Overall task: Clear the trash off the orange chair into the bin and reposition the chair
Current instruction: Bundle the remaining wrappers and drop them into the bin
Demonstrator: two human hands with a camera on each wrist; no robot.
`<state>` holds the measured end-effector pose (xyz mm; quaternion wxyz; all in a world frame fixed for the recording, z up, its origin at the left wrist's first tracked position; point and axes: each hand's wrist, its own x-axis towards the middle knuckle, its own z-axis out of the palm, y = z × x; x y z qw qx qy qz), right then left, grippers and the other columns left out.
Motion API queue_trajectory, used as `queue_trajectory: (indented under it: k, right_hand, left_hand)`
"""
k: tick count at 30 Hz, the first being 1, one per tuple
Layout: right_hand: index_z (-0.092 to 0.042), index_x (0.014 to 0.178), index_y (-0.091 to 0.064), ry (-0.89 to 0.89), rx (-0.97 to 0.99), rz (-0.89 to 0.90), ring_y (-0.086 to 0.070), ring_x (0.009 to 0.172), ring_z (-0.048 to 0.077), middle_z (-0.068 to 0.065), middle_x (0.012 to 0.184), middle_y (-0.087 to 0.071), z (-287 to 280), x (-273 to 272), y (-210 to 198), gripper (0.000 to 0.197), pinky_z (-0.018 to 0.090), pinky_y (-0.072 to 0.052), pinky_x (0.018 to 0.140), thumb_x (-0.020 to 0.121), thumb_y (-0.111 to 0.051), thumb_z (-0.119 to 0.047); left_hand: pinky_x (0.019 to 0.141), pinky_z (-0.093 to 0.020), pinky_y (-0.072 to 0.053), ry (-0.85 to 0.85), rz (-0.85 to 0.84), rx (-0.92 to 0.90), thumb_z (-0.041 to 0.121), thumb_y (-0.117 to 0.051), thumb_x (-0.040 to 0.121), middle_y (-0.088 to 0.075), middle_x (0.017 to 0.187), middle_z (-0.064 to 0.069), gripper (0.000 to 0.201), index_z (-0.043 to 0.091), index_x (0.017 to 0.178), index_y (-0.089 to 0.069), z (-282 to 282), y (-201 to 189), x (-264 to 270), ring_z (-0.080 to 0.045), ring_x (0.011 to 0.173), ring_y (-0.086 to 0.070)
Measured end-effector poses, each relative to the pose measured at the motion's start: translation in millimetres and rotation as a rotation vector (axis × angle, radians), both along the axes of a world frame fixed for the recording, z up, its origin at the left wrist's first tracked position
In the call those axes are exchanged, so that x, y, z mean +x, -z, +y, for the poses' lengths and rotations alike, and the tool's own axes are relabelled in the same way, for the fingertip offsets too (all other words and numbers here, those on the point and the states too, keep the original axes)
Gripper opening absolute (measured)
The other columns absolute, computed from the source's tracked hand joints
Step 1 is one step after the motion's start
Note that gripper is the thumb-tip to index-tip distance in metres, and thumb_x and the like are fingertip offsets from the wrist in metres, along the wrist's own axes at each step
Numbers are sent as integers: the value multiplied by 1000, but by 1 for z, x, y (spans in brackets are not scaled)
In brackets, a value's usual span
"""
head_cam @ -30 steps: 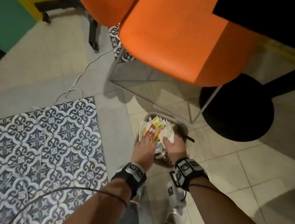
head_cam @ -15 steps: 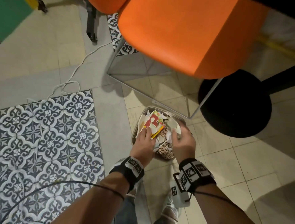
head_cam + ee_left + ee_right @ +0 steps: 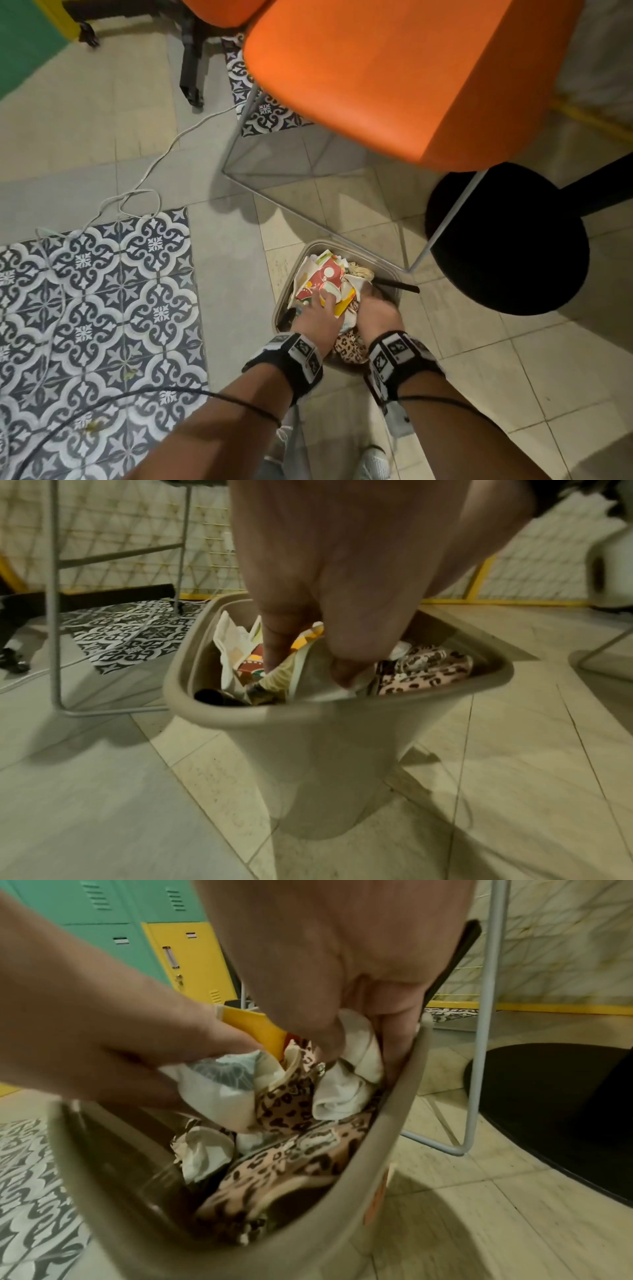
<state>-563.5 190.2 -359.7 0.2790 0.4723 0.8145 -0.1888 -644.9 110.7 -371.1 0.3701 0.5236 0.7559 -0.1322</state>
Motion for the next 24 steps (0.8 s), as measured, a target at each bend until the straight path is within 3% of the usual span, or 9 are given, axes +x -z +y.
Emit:
queue_trajectory:
  k: [5, 9, 13, 24]
  right_hand:
    - [3, 138, -26, -10, 48, -51, -47, 122, 32, 20, 135, -43, 2, -11, 14, 44, 38, -42, 98, 97, -33, -11]
    - [-7, 143, -22, 79, -39, 43, -44, 125, 30, 17, 137, -38, 8, -2, 2, 58, 39, -41, 103, 91, -49, -12]
    - [-17, 142, -23, 172, -73, 171, -45, 126, 30, 15, 141, -34, 8, 8, -14, 60, 43, -43, 102, 89, -50, -13]
    - [-24, 150, -14, 248, -213, 190, -44, 128, 34, 17, 143, -41, 24, 21, -47, 67, 38, -38, 102, 93, -50, -27]
  left_hand:
    - [105, -63, -32, 180, 114, -79, 18, -48, 93, 5, 152, -30, 59, 15, 145, -22, 0, 8, 5, -55, 139, -4]
    - [111, -64, -17, 282, 208, -44, 21, -47, 94, 12, 153, -29, 57, 27, 146, -23, -8, -11, 2, -53, 140, 0]
    - [111, -64, -14, 272, 216, -54, 35, -56, 90, 22, 153, -23, 72, 34, 148, -12, -11, -35, 0, -54, 139, 1]
    - [112, -63, -17, 278, 184, -13, 28, -58, 90, 15, 156, -20, 75, 29, 149, -11, -21, -63, 0, -52, 140, -1]
